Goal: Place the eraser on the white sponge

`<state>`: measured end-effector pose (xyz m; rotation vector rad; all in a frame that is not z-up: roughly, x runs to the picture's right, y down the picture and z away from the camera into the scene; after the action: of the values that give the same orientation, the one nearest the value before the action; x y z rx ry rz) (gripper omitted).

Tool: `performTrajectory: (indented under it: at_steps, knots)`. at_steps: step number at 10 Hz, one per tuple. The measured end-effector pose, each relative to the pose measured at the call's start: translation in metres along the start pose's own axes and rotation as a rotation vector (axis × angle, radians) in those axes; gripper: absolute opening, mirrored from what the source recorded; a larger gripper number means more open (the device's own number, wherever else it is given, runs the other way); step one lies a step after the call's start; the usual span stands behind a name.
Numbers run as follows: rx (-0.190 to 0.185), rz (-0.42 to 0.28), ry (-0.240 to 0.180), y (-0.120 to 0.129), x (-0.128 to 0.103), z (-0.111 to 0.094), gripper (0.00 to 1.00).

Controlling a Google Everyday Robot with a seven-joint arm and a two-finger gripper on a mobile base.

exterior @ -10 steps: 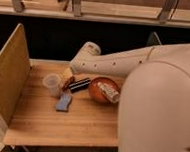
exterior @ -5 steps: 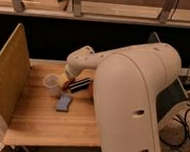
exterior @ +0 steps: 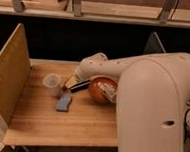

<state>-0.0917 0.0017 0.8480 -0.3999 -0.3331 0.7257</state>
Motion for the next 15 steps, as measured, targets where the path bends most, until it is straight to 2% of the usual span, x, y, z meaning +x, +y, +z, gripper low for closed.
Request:
performTrajectory:
  at_steps: [1,5,7,8,10,13,15]
  knots:
    - [0.012,0.004,-0.003,-0.007,0.006,-0.005,0.80]
    - [0.001,-0.003,0.002,-0.002,0.005,-0.001,0.80]
    - [-0.034,-0.032,0.023,0.004,0.010,0.009,0.80]
    - [-0.056,-0.057,0.033,0.003,0.014,0.014,0.80]
    - [-0.134,-0.141,0.042,-0.002,0.020,0.022,0.80]
    - [-0.256,-0.250,0.075,-0.030,0.045,0.023,0.80]
    - [-0.301,-0.284,0.077,-0.039,0.055,0.021,0.80]
